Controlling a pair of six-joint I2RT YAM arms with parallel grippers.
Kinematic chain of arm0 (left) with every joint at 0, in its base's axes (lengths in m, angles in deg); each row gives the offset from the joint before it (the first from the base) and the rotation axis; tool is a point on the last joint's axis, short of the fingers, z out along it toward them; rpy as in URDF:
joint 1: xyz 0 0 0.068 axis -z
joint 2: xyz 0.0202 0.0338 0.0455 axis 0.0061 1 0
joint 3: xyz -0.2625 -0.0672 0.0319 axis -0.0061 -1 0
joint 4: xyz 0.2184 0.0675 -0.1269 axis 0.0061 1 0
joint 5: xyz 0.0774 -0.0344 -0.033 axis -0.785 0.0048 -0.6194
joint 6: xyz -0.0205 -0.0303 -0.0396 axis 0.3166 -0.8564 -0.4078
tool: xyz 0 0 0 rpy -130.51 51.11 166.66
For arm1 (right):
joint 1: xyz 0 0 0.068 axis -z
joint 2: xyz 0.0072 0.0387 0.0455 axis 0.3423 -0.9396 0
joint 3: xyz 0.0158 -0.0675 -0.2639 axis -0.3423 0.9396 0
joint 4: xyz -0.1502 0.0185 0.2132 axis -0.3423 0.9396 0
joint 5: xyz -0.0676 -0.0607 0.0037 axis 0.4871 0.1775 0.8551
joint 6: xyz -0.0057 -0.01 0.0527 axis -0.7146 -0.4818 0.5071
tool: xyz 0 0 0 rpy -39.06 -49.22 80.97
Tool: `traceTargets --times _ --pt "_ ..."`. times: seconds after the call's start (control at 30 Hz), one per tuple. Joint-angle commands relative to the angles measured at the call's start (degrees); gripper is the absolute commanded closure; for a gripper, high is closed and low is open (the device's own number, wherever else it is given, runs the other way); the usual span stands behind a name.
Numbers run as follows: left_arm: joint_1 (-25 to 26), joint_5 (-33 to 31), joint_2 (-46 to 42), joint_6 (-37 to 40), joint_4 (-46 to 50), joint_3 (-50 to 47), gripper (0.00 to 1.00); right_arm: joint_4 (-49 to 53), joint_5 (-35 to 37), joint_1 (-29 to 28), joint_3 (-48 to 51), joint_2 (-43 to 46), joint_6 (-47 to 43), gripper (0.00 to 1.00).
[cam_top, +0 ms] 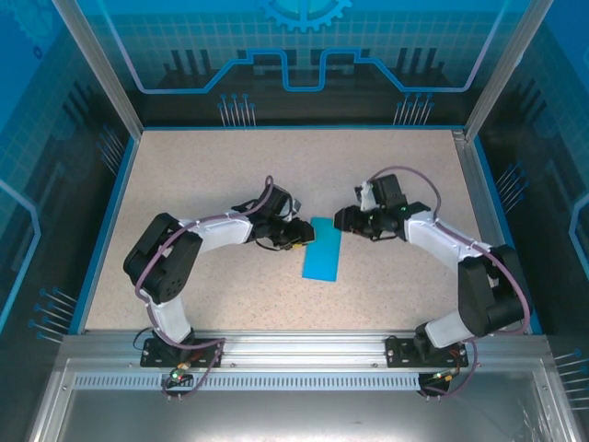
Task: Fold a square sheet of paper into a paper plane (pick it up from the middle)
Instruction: Fold the square sheet of paper in half at the center of the table, then fold the triangle a second time at the center of the table.
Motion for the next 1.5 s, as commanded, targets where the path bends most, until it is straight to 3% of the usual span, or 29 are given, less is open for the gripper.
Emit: traceTargets --times 0.0,0.13,0.47,1.13,1.47 --pt "-3.4 4.7 1.0 -1.3 -2.8 -1.7 0.58 -0.5 3.4 -2.9 4.1 0.6 3.3 0.5" --pt "-4.5 8.6 2.8 -2.3 -5.3 -1.6 0.53 -1.8 4.2 -5.7 5.0 -1.4 4.9 0.49" --pt "-4.2 12.3 6.6 -3.3 -7.0 0.1 0.49 -2.8 5.3 -6.0 6.1 -2.8 6.3 0.5" --pt "-2.0 11.4 9.5 -1.4 -3.2 2.9 0.49 -2.6 6.0 -6.0 8.4 0.1 6.7 0.49" --pt "-1.5 14.1 8.9 -2.2 -5.9 2.6 0.61 -4.1 6.1 -6.6 10.4 3.6 5.6 0.48"
